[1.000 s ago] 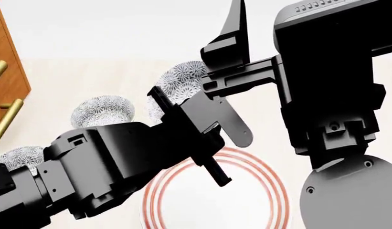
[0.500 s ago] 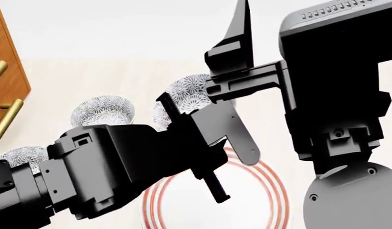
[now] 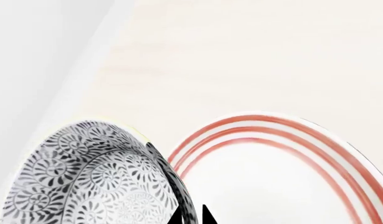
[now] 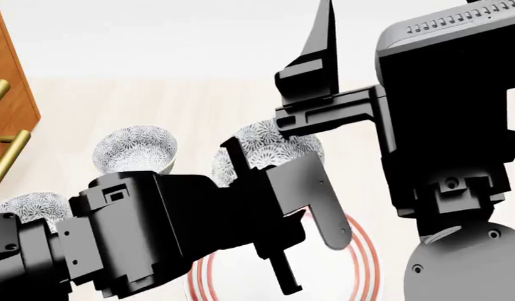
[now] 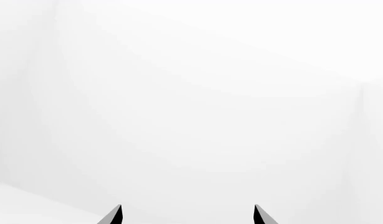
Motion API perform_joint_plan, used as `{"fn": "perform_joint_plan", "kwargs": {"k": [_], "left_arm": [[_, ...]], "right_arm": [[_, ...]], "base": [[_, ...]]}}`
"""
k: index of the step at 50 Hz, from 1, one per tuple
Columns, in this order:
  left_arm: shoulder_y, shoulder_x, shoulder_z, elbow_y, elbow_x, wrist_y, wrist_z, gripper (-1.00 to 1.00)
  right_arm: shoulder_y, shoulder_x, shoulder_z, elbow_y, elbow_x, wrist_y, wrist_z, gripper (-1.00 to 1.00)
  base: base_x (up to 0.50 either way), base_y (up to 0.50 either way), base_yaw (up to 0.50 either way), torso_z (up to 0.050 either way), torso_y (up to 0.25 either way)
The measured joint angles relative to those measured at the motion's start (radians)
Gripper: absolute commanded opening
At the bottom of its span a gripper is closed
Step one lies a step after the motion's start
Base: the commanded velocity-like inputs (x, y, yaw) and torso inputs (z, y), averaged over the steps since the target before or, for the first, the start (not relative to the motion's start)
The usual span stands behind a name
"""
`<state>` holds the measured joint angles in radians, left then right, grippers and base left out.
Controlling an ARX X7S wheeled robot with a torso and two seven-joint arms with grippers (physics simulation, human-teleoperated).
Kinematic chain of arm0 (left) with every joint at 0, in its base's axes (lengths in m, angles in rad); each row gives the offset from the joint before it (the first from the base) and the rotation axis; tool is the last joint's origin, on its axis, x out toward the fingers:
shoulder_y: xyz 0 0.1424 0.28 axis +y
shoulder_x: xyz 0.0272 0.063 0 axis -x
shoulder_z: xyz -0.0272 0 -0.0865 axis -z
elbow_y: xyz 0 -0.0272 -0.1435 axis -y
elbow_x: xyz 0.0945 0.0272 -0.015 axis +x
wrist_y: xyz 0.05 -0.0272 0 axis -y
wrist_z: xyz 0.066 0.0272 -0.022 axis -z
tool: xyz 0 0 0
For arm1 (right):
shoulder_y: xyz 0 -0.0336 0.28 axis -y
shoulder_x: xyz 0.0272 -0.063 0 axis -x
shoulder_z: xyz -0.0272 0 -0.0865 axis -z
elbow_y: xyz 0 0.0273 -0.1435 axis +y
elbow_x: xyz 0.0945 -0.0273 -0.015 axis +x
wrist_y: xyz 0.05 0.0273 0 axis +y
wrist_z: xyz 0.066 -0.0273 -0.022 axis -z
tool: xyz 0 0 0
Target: Put the bowl at the front on the plate.
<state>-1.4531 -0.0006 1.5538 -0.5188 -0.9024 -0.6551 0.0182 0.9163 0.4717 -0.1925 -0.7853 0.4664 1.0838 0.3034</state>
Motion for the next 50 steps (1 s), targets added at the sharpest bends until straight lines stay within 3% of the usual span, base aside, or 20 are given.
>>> {"fn": "perform_joint_plan", "kwargs": {"k": [50], "left_arm": [[0.075,0.0,-0.001,0.062,0.094,-0.056,0.083,-1.0]], "right_arm": [[-0.027,0.016,0.005,-0.009,0.009,-0.019,0.019,1.0]], "base": [[0.0,0.0,0.0,0.0,0.0]]}}
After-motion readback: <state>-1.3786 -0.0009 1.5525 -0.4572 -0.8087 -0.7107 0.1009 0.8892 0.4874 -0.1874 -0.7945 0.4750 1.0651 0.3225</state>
